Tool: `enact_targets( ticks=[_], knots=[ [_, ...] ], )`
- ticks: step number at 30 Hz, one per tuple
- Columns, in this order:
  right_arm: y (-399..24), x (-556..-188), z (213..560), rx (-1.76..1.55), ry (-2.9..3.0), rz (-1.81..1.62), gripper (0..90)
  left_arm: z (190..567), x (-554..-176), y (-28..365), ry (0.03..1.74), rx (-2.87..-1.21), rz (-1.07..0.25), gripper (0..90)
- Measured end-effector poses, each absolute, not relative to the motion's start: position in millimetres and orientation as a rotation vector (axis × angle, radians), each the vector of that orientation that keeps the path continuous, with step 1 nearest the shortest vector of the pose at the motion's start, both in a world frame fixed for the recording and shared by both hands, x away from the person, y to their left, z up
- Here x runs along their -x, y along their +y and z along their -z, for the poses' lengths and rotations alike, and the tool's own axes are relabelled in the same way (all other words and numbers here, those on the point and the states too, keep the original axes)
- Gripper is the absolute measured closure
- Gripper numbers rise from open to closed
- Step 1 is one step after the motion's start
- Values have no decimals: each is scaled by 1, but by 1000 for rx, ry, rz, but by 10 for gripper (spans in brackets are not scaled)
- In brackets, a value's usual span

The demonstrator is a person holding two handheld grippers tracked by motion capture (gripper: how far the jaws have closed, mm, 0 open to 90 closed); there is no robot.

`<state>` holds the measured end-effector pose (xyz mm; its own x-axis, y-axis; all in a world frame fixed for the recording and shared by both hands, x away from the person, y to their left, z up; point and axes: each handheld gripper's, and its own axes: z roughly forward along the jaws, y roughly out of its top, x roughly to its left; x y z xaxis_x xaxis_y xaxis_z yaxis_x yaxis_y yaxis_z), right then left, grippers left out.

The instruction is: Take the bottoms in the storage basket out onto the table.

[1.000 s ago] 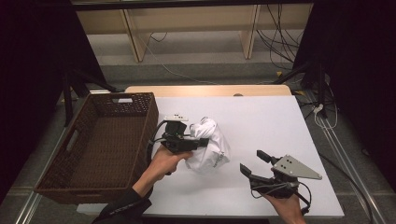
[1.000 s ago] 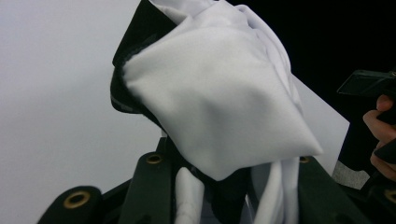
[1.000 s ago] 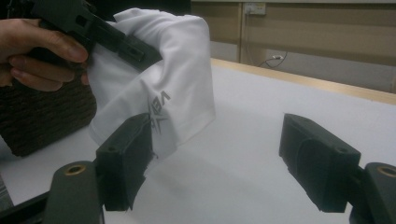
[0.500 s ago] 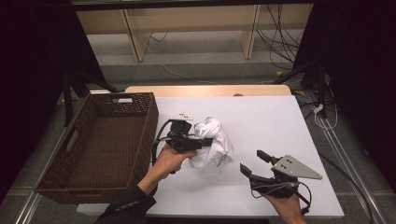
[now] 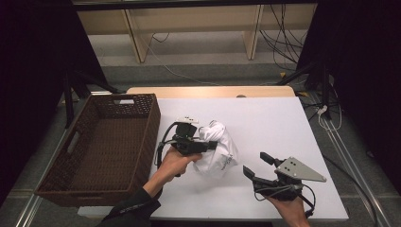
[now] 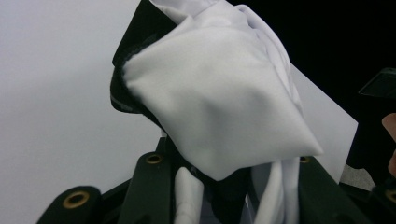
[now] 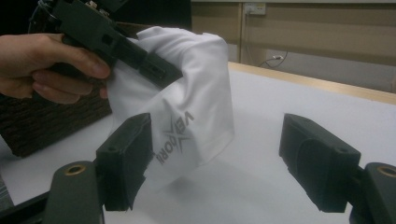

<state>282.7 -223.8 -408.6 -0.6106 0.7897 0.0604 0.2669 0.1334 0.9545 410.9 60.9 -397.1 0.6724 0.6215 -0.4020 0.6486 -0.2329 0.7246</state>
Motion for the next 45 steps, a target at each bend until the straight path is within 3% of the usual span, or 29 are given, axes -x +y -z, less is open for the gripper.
enact_targets(
  ticks=[30, 37, 41, 45],
  knots=[
    [-224, -282, 408, -1008, 1959, -1491, 268, 421, -412, 48, 1036, -2022, 2, 619],
    [-223, -282, 408, -1005, 1959, -1493, 268, 425, -414, 48, 1059, -2030, 3, 554],
    [-223, -282, 409, -1005, 1958, -1493, 268, 424, -415, 47, 1094, -2036, -26, 420],
    [-223, -282, 409, -1005, 1959, -1492, 268, 423, -416, 49, 1105, -2044, -39, 347]
  ],
)
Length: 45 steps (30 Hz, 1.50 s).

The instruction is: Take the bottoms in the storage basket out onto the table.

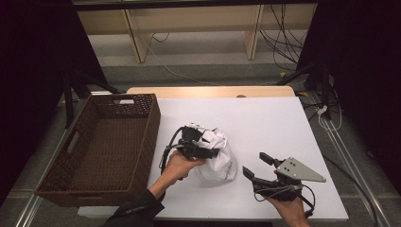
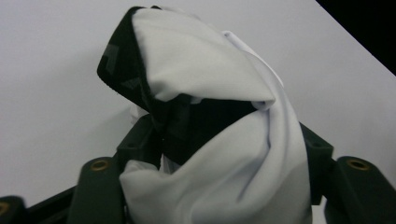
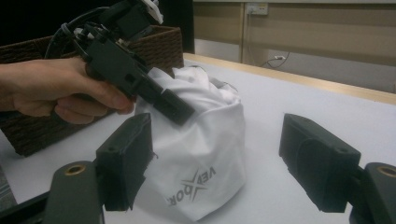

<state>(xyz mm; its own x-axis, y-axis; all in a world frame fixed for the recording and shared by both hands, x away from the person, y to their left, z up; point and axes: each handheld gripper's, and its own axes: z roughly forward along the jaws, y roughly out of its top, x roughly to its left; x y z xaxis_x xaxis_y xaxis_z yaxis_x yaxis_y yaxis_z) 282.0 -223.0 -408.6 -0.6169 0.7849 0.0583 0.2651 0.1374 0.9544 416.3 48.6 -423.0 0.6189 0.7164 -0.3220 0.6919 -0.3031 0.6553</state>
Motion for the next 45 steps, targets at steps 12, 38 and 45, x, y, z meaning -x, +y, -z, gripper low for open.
enact_targets(
  ticks=[12, 38, 45],
  knots=[
    [-223, -282, 409, -1007, 1958, -1494, 268, 421, -419, 53, 1164, -2029, -60, 167],
    [-223, -282, 409, -1002, 1959, -1496, 268, 410, -416, 70, 1173, -1992, -68, 146],
    [-223, -282, 409, -1001, 1959, -1494, 268, 407, -415, 77, 1153, -1981, -61, 141]
  ],
)
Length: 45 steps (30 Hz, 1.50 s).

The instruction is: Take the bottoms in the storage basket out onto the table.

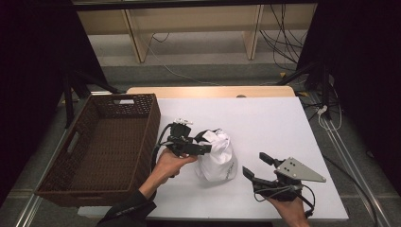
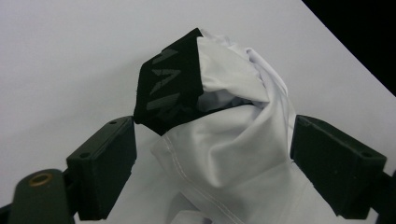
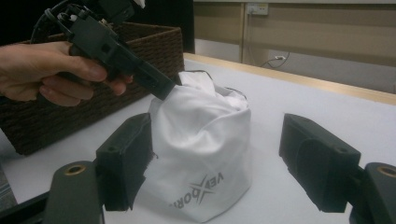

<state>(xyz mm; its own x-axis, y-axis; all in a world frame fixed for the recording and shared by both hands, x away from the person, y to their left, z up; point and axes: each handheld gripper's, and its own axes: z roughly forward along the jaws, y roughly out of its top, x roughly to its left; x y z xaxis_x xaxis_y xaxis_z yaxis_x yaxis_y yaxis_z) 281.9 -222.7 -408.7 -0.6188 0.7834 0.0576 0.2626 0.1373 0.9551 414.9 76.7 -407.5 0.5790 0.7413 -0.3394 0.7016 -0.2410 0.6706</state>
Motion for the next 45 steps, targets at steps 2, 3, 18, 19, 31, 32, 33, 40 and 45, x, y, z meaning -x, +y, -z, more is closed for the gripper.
enact_targets(
  ticks=[2, 3, 18, 19, 31, 32, 33, 40, 45],
  knots=[
    [-223, -282, 409, -1002, 1959, -1494, 268, 407, -414, 78, 1150, -1979, -64, 127],
    [-223, -282, 409, -1001, 1959, -1494, 268, 406, -414, 79, 1148, -1978, -65, 116],
    [-223, -282, 408, -1001, 1960, -1494, 268, 398, -404, 91, 1097, -1906, -95, 96],
    [-223, -282, 409, -1001, 1960, -1495, 268, 397, -403, 92, 1094, -1904, -96, 96],
    [-223, -281, 408, -1003, 1961, -1495, 268, 392, -395, 101, 1075, -1865, -119, 96],
    [-223, -281, 408, -1004, 1961, -1495, 268, 392, -395, 102, 1071, -1864, -119, 96],
    [-223, -281, 409, -1003, 1961, -1495, 268, 391, -394, 102, 1071, -1861, -119, 96],
    [-223, -281, 408, -1003, 1961, -1494, 268, 388, -389, 105, 1052, -1841, -128, 96],
    [-223, -281, 408, -1002, 1959, -1495, 268, 386, -385, 107, 1027, -1822, -133, 97]
  ],
)
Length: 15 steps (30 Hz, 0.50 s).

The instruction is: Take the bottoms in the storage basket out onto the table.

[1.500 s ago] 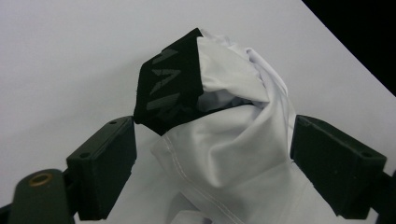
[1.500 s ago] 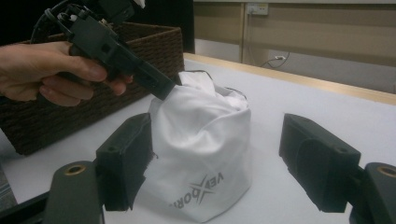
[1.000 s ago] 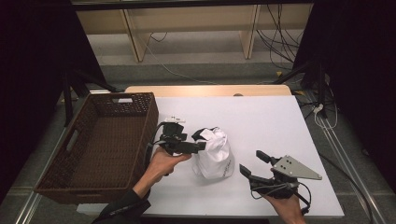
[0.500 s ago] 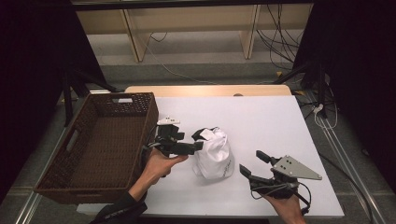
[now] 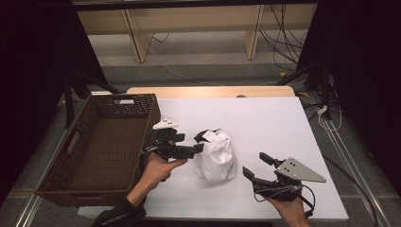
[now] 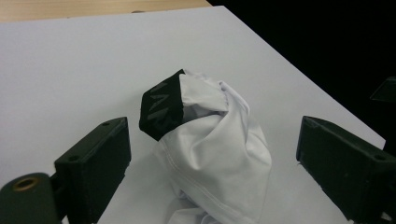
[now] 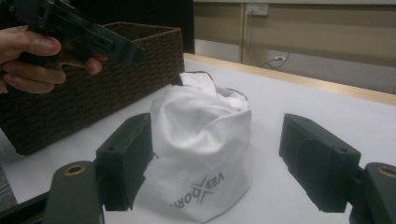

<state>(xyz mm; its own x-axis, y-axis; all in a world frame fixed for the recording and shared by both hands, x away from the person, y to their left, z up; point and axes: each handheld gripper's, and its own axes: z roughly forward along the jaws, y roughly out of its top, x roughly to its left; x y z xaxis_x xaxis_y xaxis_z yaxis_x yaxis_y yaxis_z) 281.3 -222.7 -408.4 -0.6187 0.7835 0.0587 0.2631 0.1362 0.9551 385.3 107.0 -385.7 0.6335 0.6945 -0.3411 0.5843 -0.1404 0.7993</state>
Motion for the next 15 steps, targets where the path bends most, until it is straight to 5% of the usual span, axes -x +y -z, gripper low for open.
enact_targets(
  ticks=[15],
  knots=[
    [-223, -281, 409, -1002, 1957, -1493, 267, 378, -373, 115, 963, -1744, -183, 97]
  ],
)
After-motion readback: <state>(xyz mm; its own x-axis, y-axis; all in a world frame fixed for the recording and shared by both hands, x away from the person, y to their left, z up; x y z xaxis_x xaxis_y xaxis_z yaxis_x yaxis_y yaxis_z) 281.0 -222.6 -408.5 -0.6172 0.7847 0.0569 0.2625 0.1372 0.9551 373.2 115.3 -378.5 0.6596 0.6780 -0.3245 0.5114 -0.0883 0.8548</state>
